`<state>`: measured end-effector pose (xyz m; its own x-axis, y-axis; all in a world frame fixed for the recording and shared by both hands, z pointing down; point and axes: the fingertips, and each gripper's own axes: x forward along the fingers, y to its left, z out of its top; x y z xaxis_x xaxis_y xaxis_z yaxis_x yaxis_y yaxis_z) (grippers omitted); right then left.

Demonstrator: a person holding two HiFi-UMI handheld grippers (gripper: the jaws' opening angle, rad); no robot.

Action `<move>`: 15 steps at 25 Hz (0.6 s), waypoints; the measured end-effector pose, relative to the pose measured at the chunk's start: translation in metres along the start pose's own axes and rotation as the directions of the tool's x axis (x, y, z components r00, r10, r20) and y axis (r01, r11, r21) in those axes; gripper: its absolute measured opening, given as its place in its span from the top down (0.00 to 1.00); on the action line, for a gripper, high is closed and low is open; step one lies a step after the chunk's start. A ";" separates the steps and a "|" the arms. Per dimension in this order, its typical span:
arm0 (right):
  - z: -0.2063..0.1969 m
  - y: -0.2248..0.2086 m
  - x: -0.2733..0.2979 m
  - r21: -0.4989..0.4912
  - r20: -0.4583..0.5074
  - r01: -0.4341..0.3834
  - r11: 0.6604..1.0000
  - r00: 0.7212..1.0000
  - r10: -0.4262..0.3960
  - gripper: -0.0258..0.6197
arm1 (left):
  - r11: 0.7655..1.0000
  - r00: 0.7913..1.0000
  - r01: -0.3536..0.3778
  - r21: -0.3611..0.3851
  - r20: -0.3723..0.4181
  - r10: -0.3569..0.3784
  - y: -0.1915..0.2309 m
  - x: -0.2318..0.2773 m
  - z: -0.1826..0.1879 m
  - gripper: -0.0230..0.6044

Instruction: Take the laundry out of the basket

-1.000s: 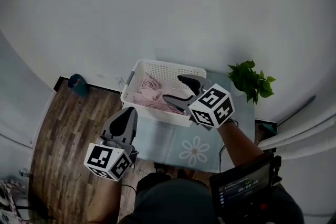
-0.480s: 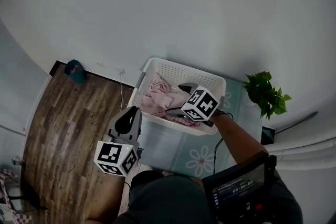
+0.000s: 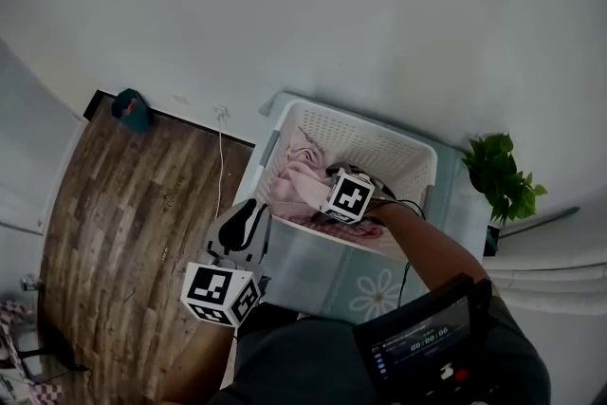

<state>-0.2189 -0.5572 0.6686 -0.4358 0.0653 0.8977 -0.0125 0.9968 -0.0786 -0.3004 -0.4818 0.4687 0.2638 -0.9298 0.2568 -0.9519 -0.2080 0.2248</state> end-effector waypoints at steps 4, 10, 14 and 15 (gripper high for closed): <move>-0.008 0.000 0.029 -0.010 -0.063 -0.039 0.999 0.997 0.038 0.16 | 1.000 1.000 0.021 0.003 -0.010 -0.021 0.006 0.004 -0.001 0.85; -0.016 -0.002 0.055 -0.037 -0.180 -0.060 0.998 0.982 0.052 0.16 | 0.999 0.999 0.039 -0.025 -0.024 -0.039 0.014 0.009 -0.009 0.85; -0.015 0.001 0.057 -0.037 -0.182 -0.065 0.997 0.982 0.057 0.16 | 0.998 0.998 0.047 -0.033 -0.027 -0.048 0.018 0.010 -0.011 0.85; -0.014 0.002 0.057 -0.033 -0.181 -0.061 0.998 0.982 0.054 0.16 | 0.998 0.998 0.051 -0.032 -0.027 -0.052 0.018 0.010 -0.011 0.85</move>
<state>-0.2310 -0.5510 0.7262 -0.2654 0.1261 0.9559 0.0440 0.9920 -0.1186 -0.3136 -0.4913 0.4858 0.3168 -0.9091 0.2705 -0.9318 -0.2450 0.2679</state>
